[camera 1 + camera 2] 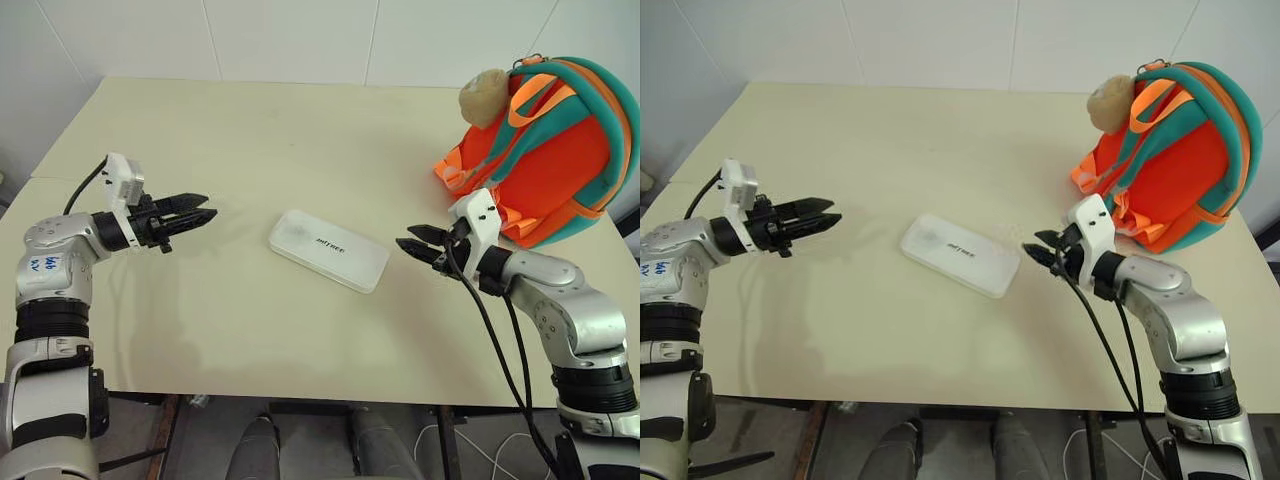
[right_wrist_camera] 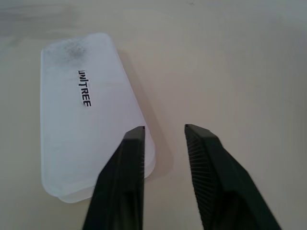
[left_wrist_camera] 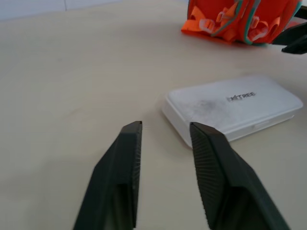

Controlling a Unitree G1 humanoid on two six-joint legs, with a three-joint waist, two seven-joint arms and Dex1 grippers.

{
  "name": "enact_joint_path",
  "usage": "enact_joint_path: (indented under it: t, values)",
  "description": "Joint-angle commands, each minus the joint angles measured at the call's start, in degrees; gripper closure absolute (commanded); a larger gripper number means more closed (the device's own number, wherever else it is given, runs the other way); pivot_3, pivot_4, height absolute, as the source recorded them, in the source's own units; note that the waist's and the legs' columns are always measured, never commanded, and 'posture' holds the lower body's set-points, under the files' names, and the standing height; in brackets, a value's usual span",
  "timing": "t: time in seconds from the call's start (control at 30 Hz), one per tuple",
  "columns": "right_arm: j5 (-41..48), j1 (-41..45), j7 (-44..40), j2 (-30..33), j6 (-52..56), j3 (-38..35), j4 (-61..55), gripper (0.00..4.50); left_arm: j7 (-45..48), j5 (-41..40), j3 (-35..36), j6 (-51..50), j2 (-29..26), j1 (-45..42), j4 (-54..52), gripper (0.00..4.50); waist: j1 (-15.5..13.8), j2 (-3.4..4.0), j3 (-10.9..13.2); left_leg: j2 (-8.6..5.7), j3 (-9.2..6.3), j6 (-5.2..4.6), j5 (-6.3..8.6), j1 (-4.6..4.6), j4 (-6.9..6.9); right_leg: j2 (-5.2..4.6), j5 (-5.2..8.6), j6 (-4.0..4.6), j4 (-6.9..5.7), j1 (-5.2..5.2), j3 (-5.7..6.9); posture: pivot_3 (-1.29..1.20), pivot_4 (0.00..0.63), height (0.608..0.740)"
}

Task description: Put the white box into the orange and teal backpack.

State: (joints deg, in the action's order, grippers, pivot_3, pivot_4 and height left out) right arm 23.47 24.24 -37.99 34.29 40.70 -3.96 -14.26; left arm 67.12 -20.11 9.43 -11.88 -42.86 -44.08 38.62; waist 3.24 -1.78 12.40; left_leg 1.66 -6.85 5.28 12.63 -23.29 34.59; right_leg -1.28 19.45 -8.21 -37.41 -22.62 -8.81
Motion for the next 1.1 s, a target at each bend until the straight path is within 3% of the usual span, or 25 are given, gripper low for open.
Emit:
enact_joint_path:
  t: [0.03, 0.07, 0.5, 1.1]
  values:
    - [-0.67, -1.42, 0.93, -0.35, -1.50, 0.17, -1.85, 4.44, -0.01, 2.16, -0.98, 3.11, 0.83, -3.86, 4.49, 4.18, -0.11, 0.00, 0.00, 0.00, 0.00, 0.00, 0.00, -0.02, -0.01, 0.00, 0.00, 0.00, 0.02, 0.00, 0.00, 0.00, 0.150, 0.740]
    - [-1.22, -1.98, 1.17, -0.36, -1.65, 0.67, -1.84, 4.50, 0.11, 2.52, -1.29, 3.54, 1.47, -4.61, 5.72, 4.48, -0.11, 0.00, 0.00, -0.02, 0.01, 0.00, 0.00, -0.02, -0.01, -0.02, 0.00, -0.01, 0.03, 0.00, 0.00, 0.00, 0.150, 0.740]
    - [-3.79, -5.79, 4.41, -0.78, 3.19, 5.72, -6.47, 4.50, -1.30, 9.73, -5.54, 8.04, 11.94, -16.05, 25.89, 4.48, 0.15, 0.00, 0.00, -0.03, -0.01, 0.00, 0.00, -0.03, -0.04, 0.02, 0.01, -0.03, -0.01, -0.05, 0.00, 0.00, 0.150, 0.740]
    - [-1.70, -3.52, 1.72, -1.67, 8.91, 9.88, -11.12, 4.50, 0.96, 13.53, -6.29, 10.92, 15.92, -17.45, 28.90, 4.48, 0.00, 0.00, 0.00, -0.03, -0.02, 0.01, 0.00, -0.04, -0.03, 0.01, 0.02, -0.03, -0.01, -0.04, 0.00, 0.00, 0.150, 0.740]
